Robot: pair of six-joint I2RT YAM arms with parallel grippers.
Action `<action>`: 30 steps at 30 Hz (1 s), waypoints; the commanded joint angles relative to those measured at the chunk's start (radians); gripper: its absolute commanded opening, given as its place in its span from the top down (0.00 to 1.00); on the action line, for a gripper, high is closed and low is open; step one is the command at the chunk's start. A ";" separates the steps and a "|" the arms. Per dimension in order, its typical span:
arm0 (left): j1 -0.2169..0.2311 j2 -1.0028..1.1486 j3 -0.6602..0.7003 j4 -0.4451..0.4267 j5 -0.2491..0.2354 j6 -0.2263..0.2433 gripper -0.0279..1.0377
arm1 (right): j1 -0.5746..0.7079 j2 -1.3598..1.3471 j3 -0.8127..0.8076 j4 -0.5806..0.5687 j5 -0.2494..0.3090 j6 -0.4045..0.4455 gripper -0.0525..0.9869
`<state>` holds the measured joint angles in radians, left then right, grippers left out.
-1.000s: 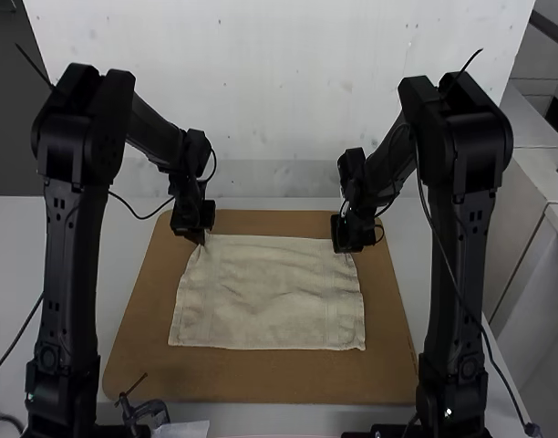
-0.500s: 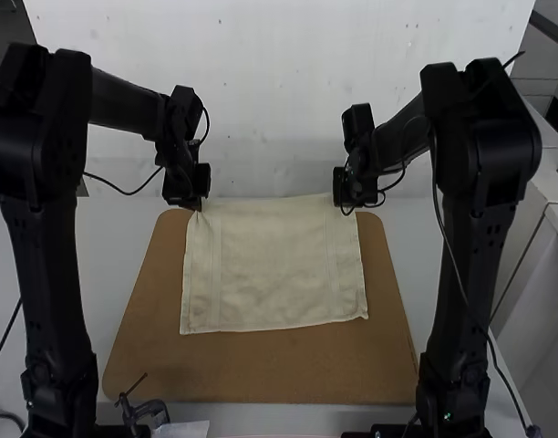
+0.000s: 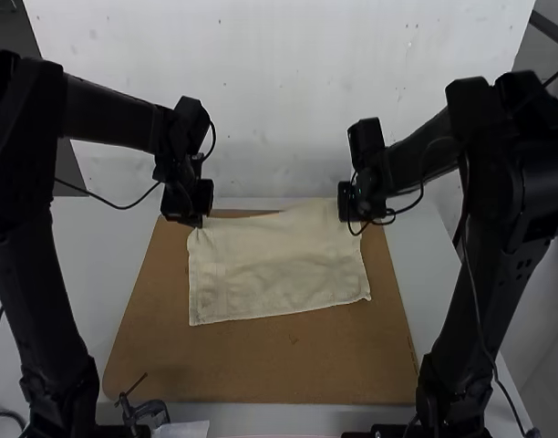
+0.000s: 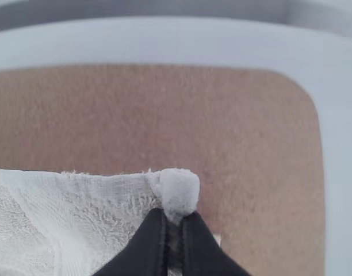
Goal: Fold the towel.
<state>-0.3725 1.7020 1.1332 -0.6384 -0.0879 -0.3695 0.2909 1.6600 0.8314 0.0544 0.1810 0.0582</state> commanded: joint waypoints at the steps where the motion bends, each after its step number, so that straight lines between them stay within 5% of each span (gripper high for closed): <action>1: -0.022 -0.067 -0.047 0.006 -0.023 -0.025 0.96 | 0.011 -0.063 -0.083 0.041 -0.003 -0.046 0.94; 11: -0.086 -0.196 -0.202 0.003 -0.021 -0.014 0.96 | -0.009 -0.198 -0.230 0.044 -0.021 -0.086 0.93; 21: -0.178 -0.295 -0.322 -0.032 0.011 0.049 0.96 | -0.002 -0.243 -0.290 0.045 -0.029 -0.086 0.93; 30: -0.190 -0.275 -0.374 0.002 -0.016 0.040 0.96 | 0.002 -0.233 -0.302 0.088 -0.032 -0.087 0.94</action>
<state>-0.5587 1.4139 0.7658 -0.6594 -0.0788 -0.3378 0.2916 1.4300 0.5327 0.1234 0.1432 -0.0208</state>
